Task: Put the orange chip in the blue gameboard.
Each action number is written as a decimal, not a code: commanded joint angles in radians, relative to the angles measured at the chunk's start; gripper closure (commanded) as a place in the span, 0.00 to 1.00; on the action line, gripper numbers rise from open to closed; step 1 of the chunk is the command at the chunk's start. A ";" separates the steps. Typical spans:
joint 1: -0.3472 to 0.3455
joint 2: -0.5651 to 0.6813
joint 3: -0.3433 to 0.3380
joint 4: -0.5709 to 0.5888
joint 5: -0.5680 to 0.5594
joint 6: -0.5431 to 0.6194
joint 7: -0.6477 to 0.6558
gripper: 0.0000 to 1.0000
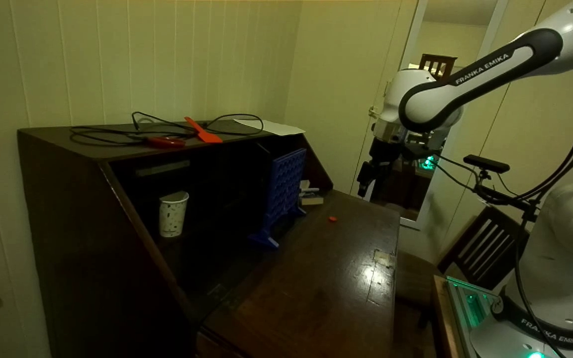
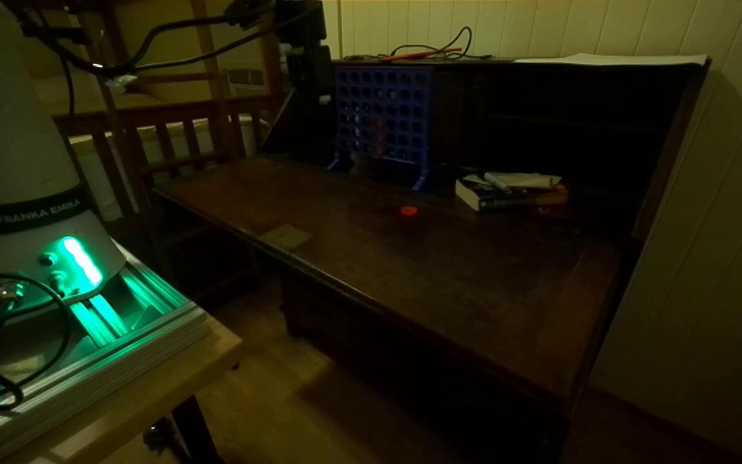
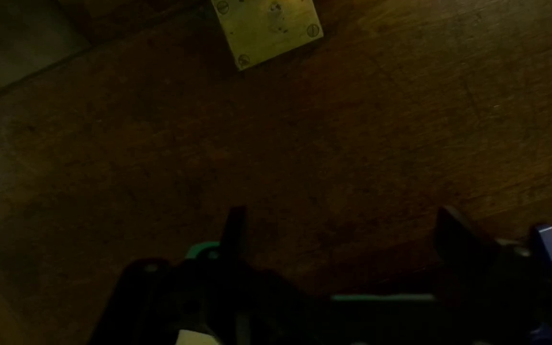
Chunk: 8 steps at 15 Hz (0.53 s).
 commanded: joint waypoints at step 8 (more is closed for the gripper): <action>-0.020 0.219 -0.098 0.038 0.060 0.347 -0.072 0.00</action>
